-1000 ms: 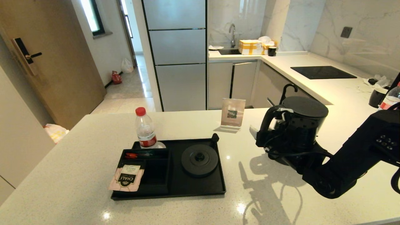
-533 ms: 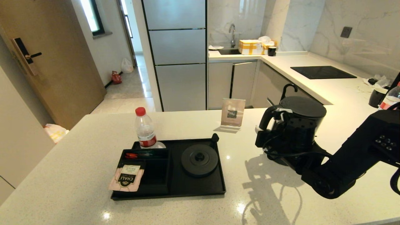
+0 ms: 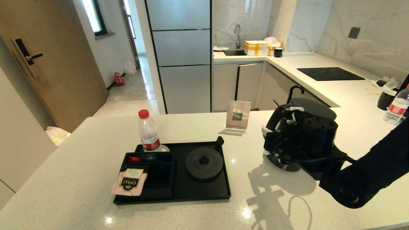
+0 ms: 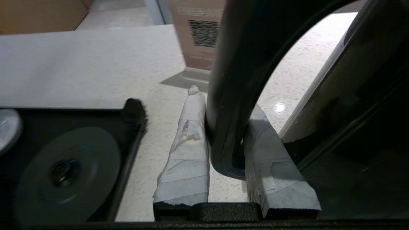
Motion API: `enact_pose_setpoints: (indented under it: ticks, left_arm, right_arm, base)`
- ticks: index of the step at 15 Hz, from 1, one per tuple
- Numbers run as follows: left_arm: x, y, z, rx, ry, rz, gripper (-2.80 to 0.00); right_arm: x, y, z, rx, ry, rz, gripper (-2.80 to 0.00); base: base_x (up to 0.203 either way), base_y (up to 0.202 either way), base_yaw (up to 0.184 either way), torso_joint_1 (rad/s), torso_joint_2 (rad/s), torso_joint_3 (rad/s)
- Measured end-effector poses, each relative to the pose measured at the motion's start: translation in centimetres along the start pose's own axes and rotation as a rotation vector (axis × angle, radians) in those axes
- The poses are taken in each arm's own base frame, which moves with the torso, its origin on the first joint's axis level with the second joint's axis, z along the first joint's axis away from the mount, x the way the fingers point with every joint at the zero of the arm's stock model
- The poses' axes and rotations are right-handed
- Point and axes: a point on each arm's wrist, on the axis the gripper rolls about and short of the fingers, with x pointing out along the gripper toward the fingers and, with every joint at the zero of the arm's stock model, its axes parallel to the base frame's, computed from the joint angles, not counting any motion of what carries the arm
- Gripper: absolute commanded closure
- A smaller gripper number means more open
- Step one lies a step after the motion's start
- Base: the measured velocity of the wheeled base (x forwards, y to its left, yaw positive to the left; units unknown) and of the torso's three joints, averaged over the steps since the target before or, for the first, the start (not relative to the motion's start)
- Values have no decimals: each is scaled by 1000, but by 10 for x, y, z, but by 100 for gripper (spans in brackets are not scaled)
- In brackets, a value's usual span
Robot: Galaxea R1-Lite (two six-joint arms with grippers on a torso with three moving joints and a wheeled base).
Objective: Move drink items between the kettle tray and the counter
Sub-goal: Return the kettle to its original position
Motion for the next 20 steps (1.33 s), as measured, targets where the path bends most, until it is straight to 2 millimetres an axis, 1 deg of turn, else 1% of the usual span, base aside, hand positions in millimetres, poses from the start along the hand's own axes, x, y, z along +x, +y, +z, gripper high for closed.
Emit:
enact_pose_setpoints:
  ticks: [2, 5, 8, 11, 12, 14, 15, 17, 19, 20]
  left_arm:
    - [0, 0, 0, 0, 0, 0, 0]
    - [0, 0, 0, 0, 0, 0, 0]
    - [0, 0, 0, 0, 0, 0, 0]
    - [0, 0, 0, 0, 0, 0, 0]
    - [0, 0, 0, 0, 0, 0, 0]
    - [0, 0, 0, 0, 0, 0, 0]
    - [0, 0, 0, 0, 0, 0, 0]
    - [0, 0, 0, 0, 0, -1, 0]
    - [0, 0, 0, 0, 0, 0, 0]
    - [0, 0, 0, 0, 0, 0, 0]
  right_arm:
    - [-10, 10, 11, -33, -21, 37, 0]
    - [-27, 34, 28, -124, -79, 117, 0]
    - [-37, 49, 34, -150, -102, 178, 0]
    - [-48, 75, 32, -188, -102, 344, 0]
    - [-50, 80, 30, -202, -96, 380, 0]
    - [-53, 99, 26, -235, -73, 504, 0]
    - [-53, 108, 24, -240, -73, 556, 0]
    - [-51, 115, 22, -253, -75, 585, 0]
    - [-44, 125, 13, -310, -76, 626, 0]
    - [-42, 135, 9, -344, -82, 688, 0]
  base:
    - [0, 0, 0, 0, 0, 0]
    - [0, 0, 0, 0, 0, 0]
    - [0, 0, 0, 0, 0, 0]
    - [0, 0, 0, 0, 0, 0]
    - [0, 0, 0, 0, 0, 0]
    - [0, 0, 0, 0, 0, 0]
    - [0, 0, 0, 0, 0, 0]
    - [0, 0, 0, 0, 0, 0]
    - [0, 0, 0, 0, 0, 0]
    - [0, 0, 0, 0, 0, 0]
